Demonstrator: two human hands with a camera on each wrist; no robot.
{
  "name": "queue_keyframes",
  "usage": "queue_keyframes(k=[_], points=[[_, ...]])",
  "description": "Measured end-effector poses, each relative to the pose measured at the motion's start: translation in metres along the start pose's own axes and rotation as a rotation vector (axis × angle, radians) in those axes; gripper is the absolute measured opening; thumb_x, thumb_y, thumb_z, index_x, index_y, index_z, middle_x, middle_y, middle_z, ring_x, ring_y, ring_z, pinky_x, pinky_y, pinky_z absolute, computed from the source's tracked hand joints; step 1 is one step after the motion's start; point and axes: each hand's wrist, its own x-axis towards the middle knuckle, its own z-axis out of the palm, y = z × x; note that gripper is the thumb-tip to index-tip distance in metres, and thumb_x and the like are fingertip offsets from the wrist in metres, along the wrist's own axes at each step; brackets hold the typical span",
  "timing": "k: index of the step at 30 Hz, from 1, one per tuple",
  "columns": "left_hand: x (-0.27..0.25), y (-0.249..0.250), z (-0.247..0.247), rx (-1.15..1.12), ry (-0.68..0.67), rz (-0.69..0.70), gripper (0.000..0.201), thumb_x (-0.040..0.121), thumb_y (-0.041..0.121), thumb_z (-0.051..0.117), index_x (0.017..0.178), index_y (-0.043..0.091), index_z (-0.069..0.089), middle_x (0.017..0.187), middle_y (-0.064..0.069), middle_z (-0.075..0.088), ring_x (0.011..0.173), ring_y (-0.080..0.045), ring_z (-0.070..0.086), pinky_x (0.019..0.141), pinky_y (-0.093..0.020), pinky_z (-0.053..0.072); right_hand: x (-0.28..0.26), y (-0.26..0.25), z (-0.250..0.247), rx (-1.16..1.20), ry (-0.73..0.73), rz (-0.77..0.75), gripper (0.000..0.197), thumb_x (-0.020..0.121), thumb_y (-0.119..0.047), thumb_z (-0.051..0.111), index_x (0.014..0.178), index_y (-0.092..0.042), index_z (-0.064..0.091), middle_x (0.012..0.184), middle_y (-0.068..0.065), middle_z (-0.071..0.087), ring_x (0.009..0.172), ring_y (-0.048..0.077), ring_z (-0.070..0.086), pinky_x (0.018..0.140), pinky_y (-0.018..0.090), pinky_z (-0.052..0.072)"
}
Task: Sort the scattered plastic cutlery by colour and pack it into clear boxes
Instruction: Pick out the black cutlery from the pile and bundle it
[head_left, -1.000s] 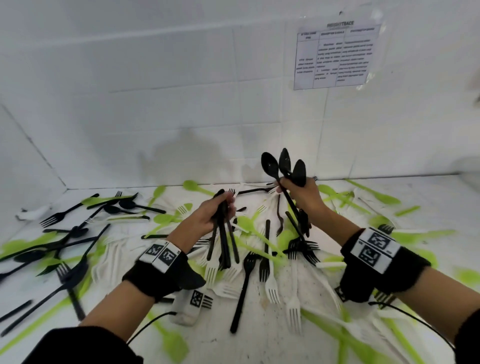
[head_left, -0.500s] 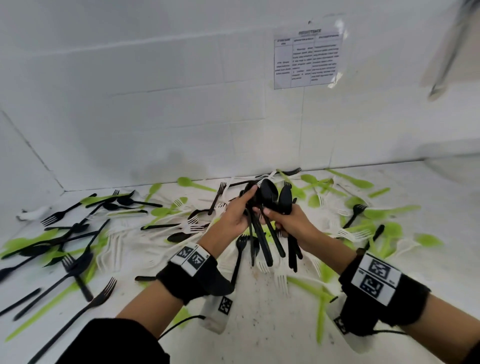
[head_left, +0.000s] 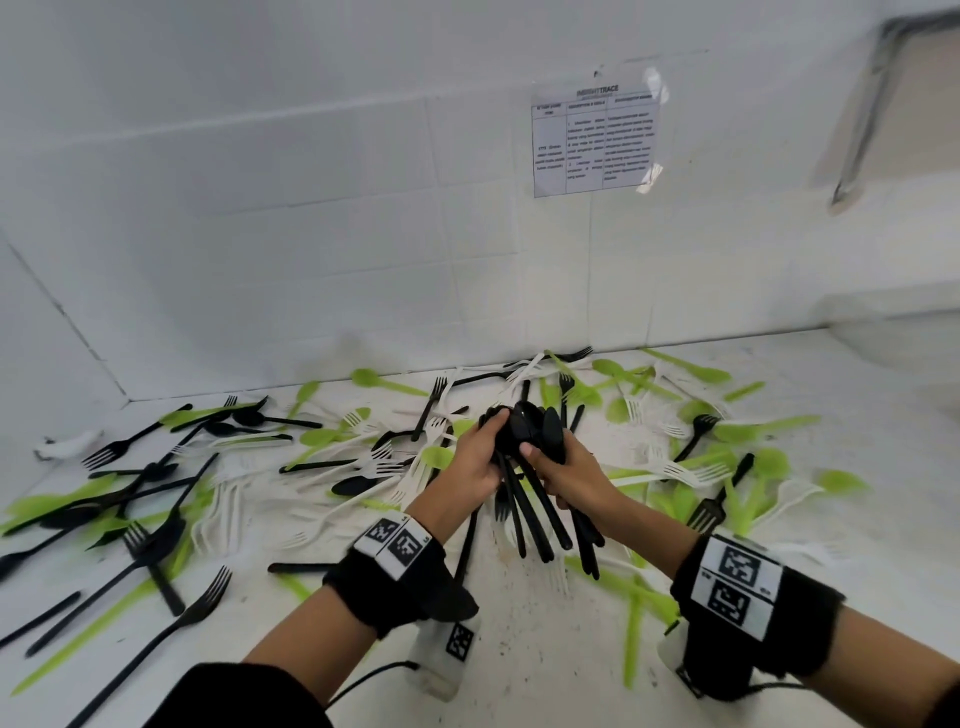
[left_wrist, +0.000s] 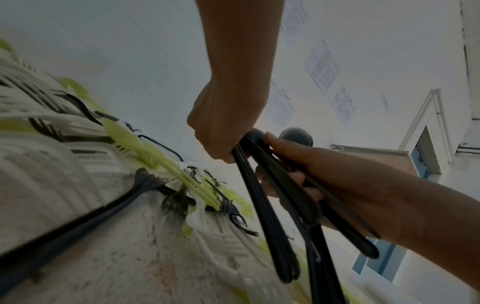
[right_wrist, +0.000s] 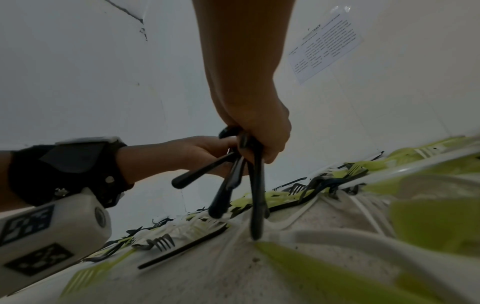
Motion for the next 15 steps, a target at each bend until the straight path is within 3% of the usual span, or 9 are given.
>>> queue_keyframes(k=[2, 4, 7, 9, 11, 13, 15], points=[[0.001, 0.0, -0.002, -0.003, 0.007, -0.013, 0.03, 0.095, 0.017, 0.051, 0.12, 0.001, 0.054, 0.099, -0.013, 0.064, 0.084, -0.021, 0.062, 0.069, -0.03, 0.054, 0.004, 0.0, 0.001, 0.046, 0.015, 0.009, 0.019, 0.094, -0.026, 0.053, 0.107, -0.013, 0.047, 0.064, -0.002, 0.045, 0.049, 0.008, 0.04, 0.038, 0.014, 0.031], [0.001, 0.0, -0.005, -0.009, -0.027, -0.021, 0.034, 0.095, 0.024, 0.051, 0.119, 0.001, 0.055, 0.102, -0.013, 0.065, 0.087, -0.02, 0.063, 0.075, -0.029, 0.053, 0.006, -0.001, 0.0, 0.041, 0.016, -0.016, 0.017, 0.093, -0.022, 0.055, 0.105, -0.011, 0.048, 0.062, 0.0, 0.047, 0.047, 0.011, 0.04, 0.04, 0.018, 0.032], [-0.002, 0.003, -0.006, 0.009, -0.093, -0.028, 0.037, 0.094, 0.034, 0.051, 0.107, 0.001, 0.06, 0.099, -0.011, 0.067, 0.085, -0.017, 0.064, 0.074, -0.026, 0.053, 0.007, -0.003, 0.0, -0.028, 0.033, -0.102, 0.012, 0.091, -0.017, 0.058, 0.098, -0.014, 0.049, 0.062, -0.001, 0.048, 0.048, 0.012, 0.042, 0.04, 0.017, 0.033], [-0.004, 0.003, -0.007, 0.029, -0.125, -0.035, 0.026, 0.094, 0.026, 0.053, 0.099, 0.002, 0.062, 0.088, -0.01, 0.07, 0.076, -0.017, 0.068, 0.065, -0.028, 0.056, 0.008, -0.002, 0.003, -0.096, 0.059, -0.179, 0.016, 0.09, -0.015, 0.06, 0.103, -0.011, 0.052, 0.065, -0.002, 0.049, 0.05, 0.012, 0.045, 0.042, 0.013, 0.035], [-0.007, 0.003, -0.009, 0.053, -0.124, -0.036, 0.011, 0.093, 0.008, 0.052, 0.097, 0.0, 0.059, 0.074, -0.01, 0.07, 0.062, -0.016, 0.068, 0.051, -0.026, 0.054, 0.01, -0.002, 0.006, -0.182, 0.071, -0.247, 0.021, 0.088, -0.014, 0.063, 0.106, -0.007, 0.055, 0.072, -0.005, 0.052, 0.059, 0.008, 0.049, 0.053, 0.012, 0.04], [-0.007, 0.004, -0.013, 0.055, -0.086, -0.028, 0.012, 0.092, -0.001, 0.048, 0.099, -0.001, 0.057, 0.075, -0.013, 0.067, 0.06, -0.018, 0.067, 0.05, -0.026, 0.054, 0.011, -0.001, 0.01, -0.225, 0.055, -0.289, 0.017, 0.088, -0.016, 0.063, 0.103, -0.008, 0.059, 0.075, -0.009, 0.054, 0.066, 0.002, 0.051, 0.06, 0.01, 0.04], [-0.008, 0.006, -0.017, 0.036, -0.059, -0.023, 0.013, 0.092, -0.002, 0.043, 0.089, 0.0, 0.056, 0.067, -0.009, 0.065, 0.056, -0.015, 0.063, 0.05, -0.025, 0.053, 0.011, -0.001, 0.012, -0.188, 0.024, -0.277, 0.008, 0.09, -0.018, 0.06, 0.098, -0.015, 0.059, 0.072, -0.009, 0.056, 0.063, -0.002, 0.052, 0.058, 0.007, 0.04]])
